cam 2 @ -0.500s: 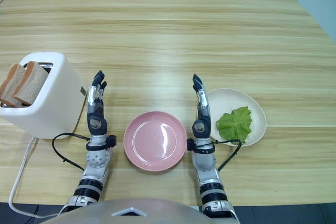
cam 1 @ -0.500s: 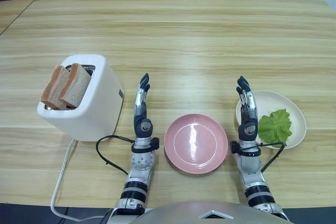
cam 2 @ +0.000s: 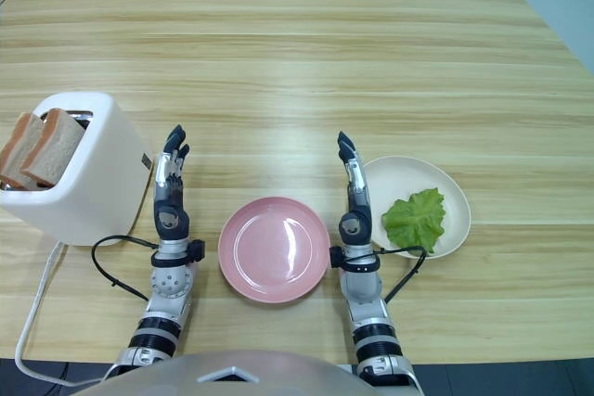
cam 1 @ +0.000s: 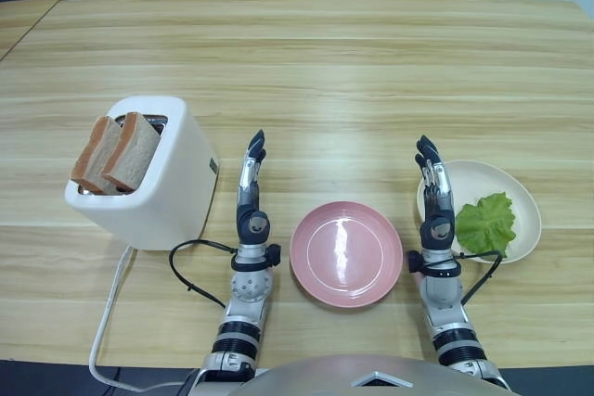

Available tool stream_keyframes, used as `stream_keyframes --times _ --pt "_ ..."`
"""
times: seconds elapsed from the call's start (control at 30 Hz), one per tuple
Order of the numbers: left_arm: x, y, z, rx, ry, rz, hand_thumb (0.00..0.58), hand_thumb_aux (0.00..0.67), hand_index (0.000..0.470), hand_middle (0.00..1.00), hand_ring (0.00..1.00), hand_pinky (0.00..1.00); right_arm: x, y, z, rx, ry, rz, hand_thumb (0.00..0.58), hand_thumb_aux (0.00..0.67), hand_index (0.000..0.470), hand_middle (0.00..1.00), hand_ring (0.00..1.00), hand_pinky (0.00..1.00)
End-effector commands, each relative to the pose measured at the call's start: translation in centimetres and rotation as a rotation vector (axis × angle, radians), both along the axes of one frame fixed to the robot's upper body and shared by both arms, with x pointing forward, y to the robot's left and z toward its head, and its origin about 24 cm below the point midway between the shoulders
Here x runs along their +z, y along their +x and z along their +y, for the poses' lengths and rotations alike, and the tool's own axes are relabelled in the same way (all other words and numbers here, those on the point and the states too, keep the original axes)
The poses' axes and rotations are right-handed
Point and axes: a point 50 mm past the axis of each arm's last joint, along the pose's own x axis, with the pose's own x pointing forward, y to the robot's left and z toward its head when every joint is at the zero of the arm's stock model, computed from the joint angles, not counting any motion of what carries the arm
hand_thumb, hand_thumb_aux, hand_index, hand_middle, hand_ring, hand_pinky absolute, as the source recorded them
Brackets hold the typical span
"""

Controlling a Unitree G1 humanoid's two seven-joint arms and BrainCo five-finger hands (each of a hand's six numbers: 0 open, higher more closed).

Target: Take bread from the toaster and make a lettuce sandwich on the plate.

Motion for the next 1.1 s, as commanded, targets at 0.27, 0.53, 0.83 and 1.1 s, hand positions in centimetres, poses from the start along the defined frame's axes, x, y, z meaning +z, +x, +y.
stream_keyframes --times 0.27,0.53,0.83,1.1 --pt "7.8 -4.2 17.0 0.769 0.789 -0.051 0.000 0.000 0.000 0.00 0.00 0.00 -0.4 0.2 0.2 0.002 -0.108 -0.006 0.000 0.000 0.000 0.00 0.00 0.00" --pt "8.2 -3.0 23.9 1.003 0.974 0.171 0.000 0.000 0.000 0.00 0.00 0.00 -0.7 0.4 0.6 0.002 -0.139 -0.011 0.000 0.000 0.000 0.00 0.00 0.00" --pt "6.4 -2.4 25.9 0.967 1.044 0.421 0.000 0.000 0.000 0.00 0.00 0.00 -1.0 0.7 1.0 0.015 -0.157 -0.015 0.000 0.000 0.000 0.00 0.00 0.00" --pt "6.2 -2.1 25.2 0.853 1.139 0.459 0.000 0.000 0.000 0.00 0.00 0.00 -1.1 0.9 1.1 0.019 -0.163 -0.015 0.000 0.000 0.000 0.00 0.00 0.00"
